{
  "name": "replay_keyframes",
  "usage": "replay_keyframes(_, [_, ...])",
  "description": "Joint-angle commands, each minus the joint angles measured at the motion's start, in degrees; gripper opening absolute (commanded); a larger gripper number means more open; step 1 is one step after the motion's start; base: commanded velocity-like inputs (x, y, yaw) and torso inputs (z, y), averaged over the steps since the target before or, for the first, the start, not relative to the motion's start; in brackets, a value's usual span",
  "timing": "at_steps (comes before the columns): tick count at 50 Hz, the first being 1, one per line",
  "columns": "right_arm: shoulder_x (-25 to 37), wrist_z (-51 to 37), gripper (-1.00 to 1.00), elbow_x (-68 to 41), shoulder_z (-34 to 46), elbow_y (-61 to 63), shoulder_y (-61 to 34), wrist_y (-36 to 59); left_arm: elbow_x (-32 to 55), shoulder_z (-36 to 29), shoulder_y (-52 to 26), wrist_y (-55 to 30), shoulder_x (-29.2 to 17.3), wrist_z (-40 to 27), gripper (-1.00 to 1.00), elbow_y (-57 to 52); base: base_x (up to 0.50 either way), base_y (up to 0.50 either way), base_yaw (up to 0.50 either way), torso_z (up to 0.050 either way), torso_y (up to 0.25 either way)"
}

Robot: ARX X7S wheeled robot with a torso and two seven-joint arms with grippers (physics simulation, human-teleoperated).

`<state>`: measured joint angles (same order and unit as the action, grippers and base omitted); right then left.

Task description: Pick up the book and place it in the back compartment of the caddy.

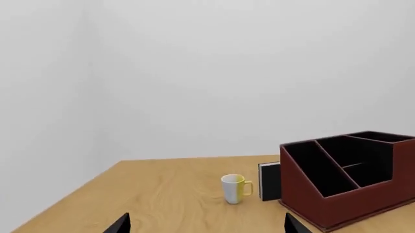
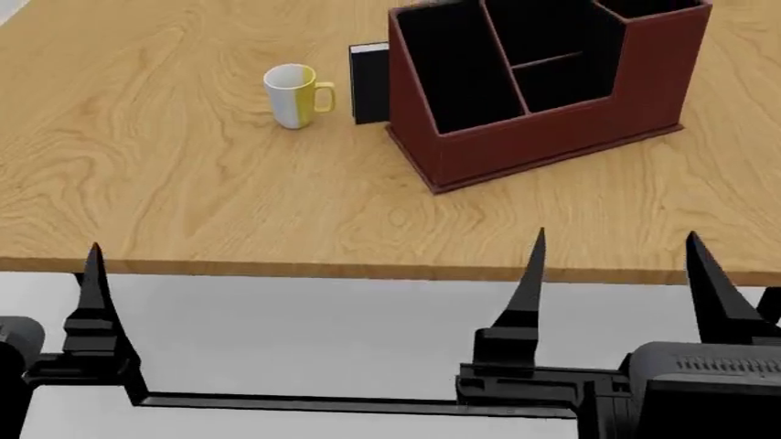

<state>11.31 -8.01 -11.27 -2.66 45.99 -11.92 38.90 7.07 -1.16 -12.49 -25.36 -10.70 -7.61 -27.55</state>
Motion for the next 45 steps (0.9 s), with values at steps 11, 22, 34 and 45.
replay_keyframes(11, [0.9, -0.6, 1.0, -0.8, 0.6, 1.1, -0.4, 0.5, -0.5, -1.2, -0.2, -0.3, -1.3, -0.8, 1.0, 0.2, 0.5, 0.0, 0.0, 0.05, 0.0])
replay_keyframes(22, [1.3, -0.7, 1.0, -1.3, 0.7, 1.3, -0.2, 0.1, 0.2, -1.0, -0.2, -0.3, -1.6, -1.0, 1.0, 0.1, 0.5, 0.0, 0.0, 0.05, 0.0])
replay_keyframes(34, [1.7, -1.0, 1.0, -1.4, 1.0, 1.1, -0.2, -0.3, 0.0, -1.6, -0.2, -0.3, -2.0, -1.5, 1.0, -0.1, 0.5, 0.0, 0.0, 0.05, 0.0])
replay_keyframes(45, [2.1, -1.4, 1.0, -1.6, 1.3, 1.3, -0.2, -0.1, 0.2, -1.7, -0.2, -0.3, -2.2, -2.0, 1.0, -0.1, 0.5, 0.0, 0.0, 0.05, 0.0])
